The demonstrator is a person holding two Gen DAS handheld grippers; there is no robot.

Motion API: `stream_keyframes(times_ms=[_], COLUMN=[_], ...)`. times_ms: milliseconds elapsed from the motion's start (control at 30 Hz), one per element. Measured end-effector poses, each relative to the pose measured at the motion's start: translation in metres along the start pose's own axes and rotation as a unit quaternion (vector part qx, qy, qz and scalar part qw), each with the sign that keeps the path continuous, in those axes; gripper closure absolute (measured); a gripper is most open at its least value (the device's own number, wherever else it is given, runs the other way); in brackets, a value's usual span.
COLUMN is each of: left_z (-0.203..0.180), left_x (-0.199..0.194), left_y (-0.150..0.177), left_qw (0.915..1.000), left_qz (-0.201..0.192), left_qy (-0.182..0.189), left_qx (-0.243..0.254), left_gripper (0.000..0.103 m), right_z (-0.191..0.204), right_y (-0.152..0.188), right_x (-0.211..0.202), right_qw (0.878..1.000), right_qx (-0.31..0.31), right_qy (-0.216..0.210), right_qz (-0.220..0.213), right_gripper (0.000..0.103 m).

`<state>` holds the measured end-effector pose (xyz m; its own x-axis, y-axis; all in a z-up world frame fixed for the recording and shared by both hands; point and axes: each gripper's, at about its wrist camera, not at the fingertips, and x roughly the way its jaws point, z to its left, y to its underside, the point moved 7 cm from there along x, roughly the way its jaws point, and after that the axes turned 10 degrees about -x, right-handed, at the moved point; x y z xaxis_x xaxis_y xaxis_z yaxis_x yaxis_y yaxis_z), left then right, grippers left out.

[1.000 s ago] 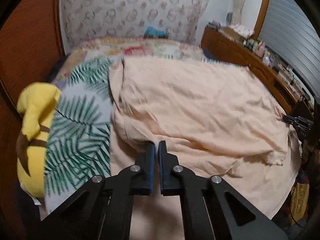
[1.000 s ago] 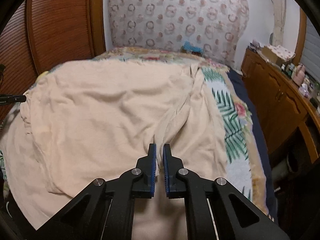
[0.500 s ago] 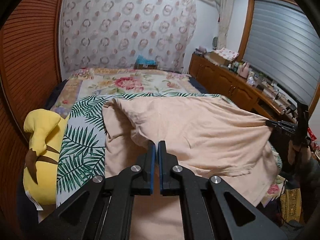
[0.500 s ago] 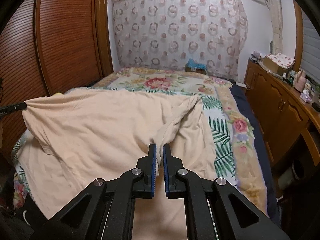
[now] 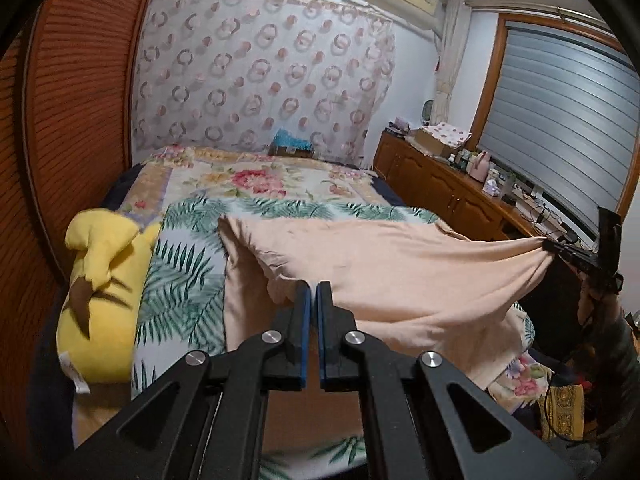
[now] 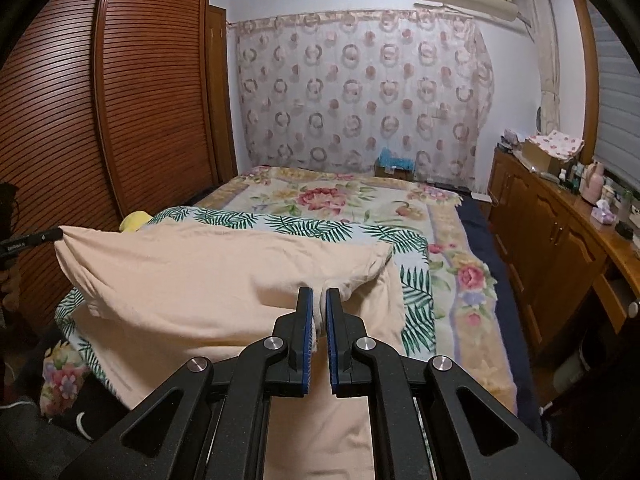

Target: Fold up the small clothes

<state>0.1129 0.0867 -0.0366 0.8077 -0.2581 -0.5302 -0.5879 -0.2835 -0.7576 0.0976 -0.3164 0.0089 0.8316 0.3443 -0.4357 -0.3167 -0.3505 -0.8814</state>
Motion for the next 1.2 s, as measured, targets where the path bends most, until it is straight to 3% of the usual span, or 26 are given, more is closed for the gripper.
stream_keyframes(times_ms=[167, 333, 433, 533, 600, 667, 700, 733, 867, 1067, 1200], left_z=[0.029, 0.049, 0.049, 0.049, 0.049, 0.05, 0.051, 0.052, 0.06, 0.061, 0.058], left_x=[0.023, 0.057, 0.056, 0.051, 0.047, 0.044, 0.042, 0.041, 0.041, 0.051, 0.057], left_y=[0.035, 0.076, 0.082, 0.081, 0.08, 0.078, 0.077, 0.075, 0.073, 0.079, 0.083], left_qw=[0.9983, 0.9925, 0.9919, 0.9921, 0.992, 0.9924, 0.9927, 0.993, 0.9924, 0.9912, 0.9903], left_qz=[0.041, 0.099, 0.099, 0.098, 0.094, 0.088, 0.084, 0.081, 0.076, 0.088, 0.094], left_qy=[-0.036, -0.068, -0.077, -0.076, -0.082, -0.084, -0.083, -0.083, -0.091, -0.093, -0.098], left_qx=[-0.018, -0.025, -0.021, -0.02, -0.019, -0.019, -0.021, -0.023, -0.031, -0.035, -0.028], left_gripper=[0.099, 0.099, 0.098, 0.091, 0.084, 0.074, 0.07, 0.057, 0.038, 0.037, 0.036], right_z=[-0.002, -0.005, -0.008, -0.012, -0.013, -0.011, -0.01, -0.011, 0.001, 0.012, 0.035], right_y=[0.034, 0.085, 0.1, 0.101, 0.099, 0.097, 0.096, 0.095, 0.099, 0.102, 0.099], right_x=[0.009, 0.06, 0.077, 0.084, 0.085, 0.072, 0.069, 0.067, 0.06, 0.057, 0.056], right_qw=[0.999, 0.993, 0.99, 0.99, 0.99, 0.99, 0.99, 0.991, 0.992, 0.994, 0.994], right_qx=[0.006, 0.024, 0.039, 0.042, 0.041, 0.046, 0.051, 0.06, 0.067, 0.06, 0.055], right_qy=[0.005, 0.009, 0.008, 0.009, 0.021, 0.033, 0.034, 0.03, 0.015, 0.002, -0.042], right_qz=[0.044, 0.115, 0.135, 0.136, 0.136, 0.131, 0.126, 0.119, 0.108, 0.096, 0.084], right_gripper=[0.097, 0.097, 0.097, 0.094, 0.073, 0.064, 0.064, 0.064, 0.063, 0.063, 0.063])
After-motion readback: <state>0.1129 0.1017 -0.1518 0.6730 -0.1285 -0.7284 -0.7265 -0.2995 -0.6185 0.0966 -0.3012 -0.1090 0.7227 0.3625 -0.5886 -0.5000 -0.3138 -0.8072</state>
